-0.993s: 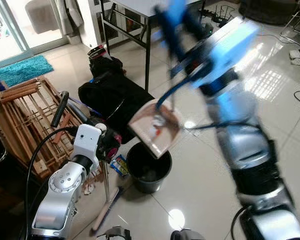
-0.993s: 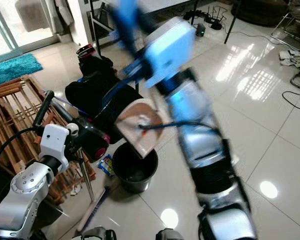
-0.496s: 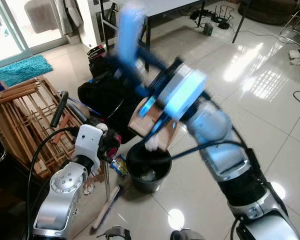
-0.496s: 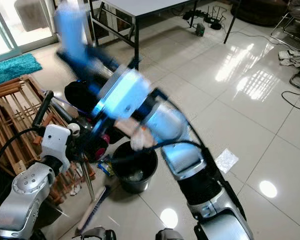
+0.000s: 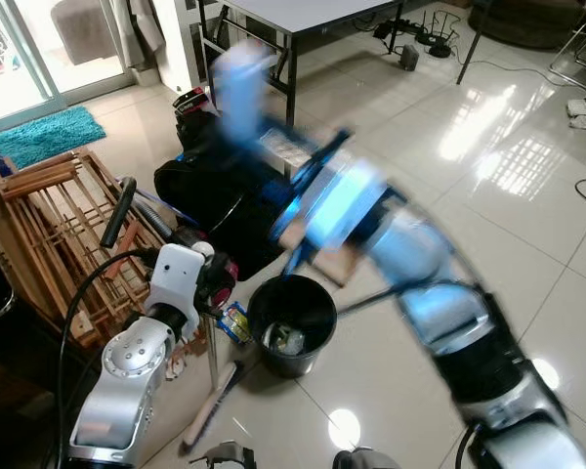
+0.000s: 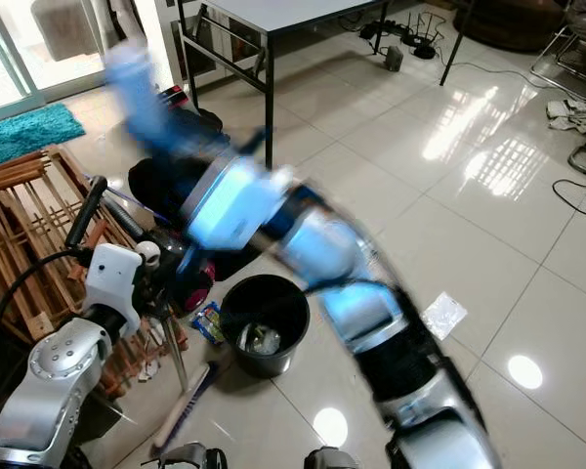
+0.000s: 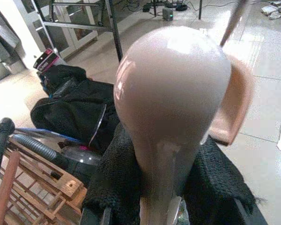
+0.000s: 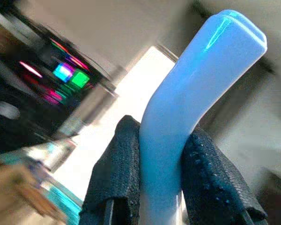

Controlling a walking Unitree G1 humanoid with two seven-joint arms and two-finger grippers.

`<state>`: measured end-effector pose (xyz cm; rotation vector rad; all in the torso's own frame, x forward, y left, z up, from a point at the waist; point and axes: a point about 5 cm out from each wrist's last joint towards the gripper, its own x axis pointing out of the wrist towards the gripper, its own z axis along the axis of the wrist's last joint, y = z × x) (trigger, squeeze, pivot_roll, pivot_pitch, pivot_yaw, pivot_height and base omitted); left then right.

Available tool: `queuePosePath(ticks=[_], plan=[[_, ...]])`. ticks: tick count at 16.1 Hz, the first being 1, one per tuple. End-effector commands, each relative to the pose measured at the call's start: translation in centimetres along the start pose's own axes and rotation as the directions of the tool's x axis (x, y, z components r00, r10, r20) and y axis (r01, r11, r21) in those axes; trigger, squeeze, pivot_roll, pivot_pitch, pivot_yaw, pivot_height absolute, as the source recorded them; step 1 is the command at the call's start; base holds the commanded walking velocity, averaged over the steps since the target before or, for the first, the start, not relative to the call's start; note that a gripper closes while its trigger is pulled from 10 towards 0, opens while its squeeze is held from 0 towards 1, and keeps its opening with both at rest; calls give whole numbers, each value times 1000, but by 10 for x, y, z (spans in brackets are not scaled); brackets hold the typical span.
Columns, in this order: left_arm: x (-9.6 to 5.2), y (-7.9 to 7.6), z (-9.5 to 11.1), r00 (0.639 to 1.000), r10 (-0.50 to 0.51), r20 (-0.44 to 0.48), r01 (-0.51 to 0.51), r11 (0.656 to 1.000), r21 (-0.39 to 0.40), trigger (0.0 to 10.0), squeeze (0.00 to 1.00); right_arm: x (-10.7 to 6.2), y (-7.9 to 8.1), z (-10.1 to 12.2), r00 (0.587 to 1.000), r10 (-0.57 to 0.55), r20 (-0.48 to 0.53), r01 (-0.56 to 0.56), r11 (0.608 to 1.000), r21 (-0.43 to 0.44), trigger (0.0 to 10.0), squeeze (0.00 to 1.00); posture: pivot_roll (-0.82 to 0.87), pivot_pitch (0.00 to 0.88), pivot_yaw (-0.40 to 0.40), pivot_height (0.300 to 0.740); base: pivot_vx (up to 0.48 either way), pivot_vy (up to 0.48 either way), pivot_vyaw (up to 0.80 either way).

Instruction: Sweep floor

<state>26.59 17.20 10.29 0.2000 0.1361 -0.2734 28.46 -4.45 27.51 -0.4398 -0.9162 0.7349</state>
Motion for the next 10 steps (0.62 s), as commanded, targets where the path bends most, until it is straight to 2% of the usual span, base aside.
queuePosePath(ticks=[1, 2, 3, 4, 5, 6, 8, 10], plan=[[3, -1, 6, 1000, -7, 26, 6, 1000, 27, 10000, 0, -9, -35, -2, 987, -143, -68, 139, 988, -61, 10000, 0, -87, 73, 4, 740, 0, 0, 0], [3, -1, 6, 1000, -7, 25, 6, 1000, 25, 10000, 0, -26, -55, -8, 961, -237, -144, 229, 971, -68, 10000, 0, -88, 74, 5, 740, 0, 0, 0], [3, 0, 7, 1000, -6, 25, 5, 1000, 24, 10000, 0, -31, -60, -10, 952, -260, -164, 251, 965, -69, 10000, 0, -88, 74, 5, 740, 0, 0, 0], [3, 0, 7, 1000, -4, 26, 3, 1000, 24, 10000, 0, -67, -81, -22, 860, -429, -277, 411, 903, -123, 10000, 0, -98, 76, 8, 740, 0, 0, 0], [4, 0, 7, 1000, -3, 26, 3, 1000, 24, 10000, 0, -79, -87, -25, 813, -491, -312, 462, 871, -165, 10000, 0, -98, 76, 8, 740, 0, -251, 0], [4, 0, 7, 1000, -2, 26, 1, 1000, 22, 10000, 0, -106, -100, -30, 679, -639, -361, 613, 764, -199, 10000, 0, -98, 77, 8, 740, 0, -368, 0], [6, -1, 6, 1000, -1, 22, 0, 1000, 13, 10000, 0, -125, -109, -31, 588, -718, -373, 671, 690, -271, 10000, 0, -102, 77, 10, 740, 0, -368, 0], [8, -1, 7, 1000, 3, 23, -3, 1000, 6, 10000, 0, -137, -109, -31, 553, -736, -391, 686, 668, -287, 10000, 0, -102, 72, 3, 740, 0, -368, 0]])
